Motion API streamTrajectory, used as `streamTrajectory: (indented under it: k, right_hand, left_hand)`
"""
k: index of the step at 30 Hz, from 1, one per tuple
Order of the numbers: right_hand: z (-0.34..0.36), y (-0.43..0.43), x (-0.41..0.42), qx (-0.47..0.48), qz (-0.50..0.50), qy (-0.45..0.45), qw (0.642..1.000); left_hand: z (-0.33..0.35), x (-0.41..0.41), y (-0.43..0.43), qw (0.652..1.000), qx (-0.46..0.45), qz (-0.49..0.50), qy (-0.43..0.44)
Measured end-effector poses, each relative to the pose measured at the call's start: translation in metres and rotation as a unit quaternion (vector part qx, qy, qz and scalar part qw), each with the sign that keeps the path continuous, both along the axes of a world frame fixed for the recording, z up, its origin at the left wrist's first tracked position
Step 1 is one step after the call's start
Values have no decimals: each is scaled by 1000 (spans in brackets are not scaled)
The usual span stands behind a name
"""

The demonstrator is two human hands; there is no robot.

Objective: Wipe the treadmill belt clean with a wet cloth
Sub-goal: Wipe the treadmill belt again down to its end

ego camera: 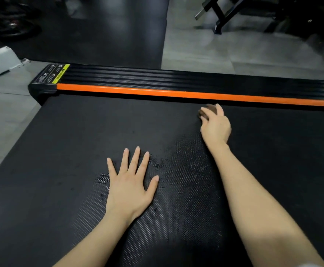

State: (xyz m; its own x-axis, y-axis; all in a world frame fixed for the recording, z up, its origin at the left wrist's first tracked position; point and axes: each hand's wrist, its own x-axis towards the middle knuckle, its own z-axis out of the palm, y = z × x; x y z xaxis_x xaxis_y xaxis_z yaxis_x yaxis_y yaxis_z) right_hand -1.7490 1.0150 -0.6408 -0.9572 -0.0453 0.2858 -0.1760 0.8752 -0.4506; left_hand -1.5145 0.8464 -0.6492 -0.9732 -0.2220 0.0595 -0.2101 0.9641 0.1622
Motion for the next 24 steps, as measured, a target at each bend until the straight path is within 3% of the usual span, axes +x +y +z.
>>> streamTrajectory:
  k: [2,6,8,10,13,17,19,24]
  right_hand:
    - [-1,-32,8,-22,17,-6,1000]
    - [-8,-81,57,-7,248,42,968]
    - [-5,-70,50,20,298,48,953]
    - [-5,-41,22,49,264,65,961]
    - [-8,17,-20,40,70,44,996]
    - [2,12,-37,21,-94,-23,995]
    - [7,-33,-26,33,-55,-28,998]
    - [3,-107,-2,65,158,-16,985]
  left_hand:
    - [1,-1,0,1000,-5,-2,-8]
    - [2,0,-1,1000,-3,0,-15]
    - [1,0,-1,1000,-2,-3,-12]
    - [1,1,-1,1000,-2,-4,-10]
    - [-1,0,-1,1000,-3,-5,-9]
    - [-1,0,0,1000,-11,-7,-12]
    - [-1,0,0,1000,-11,-7,-12]
    - [0,0,-1,1000,-9,-8,-11]
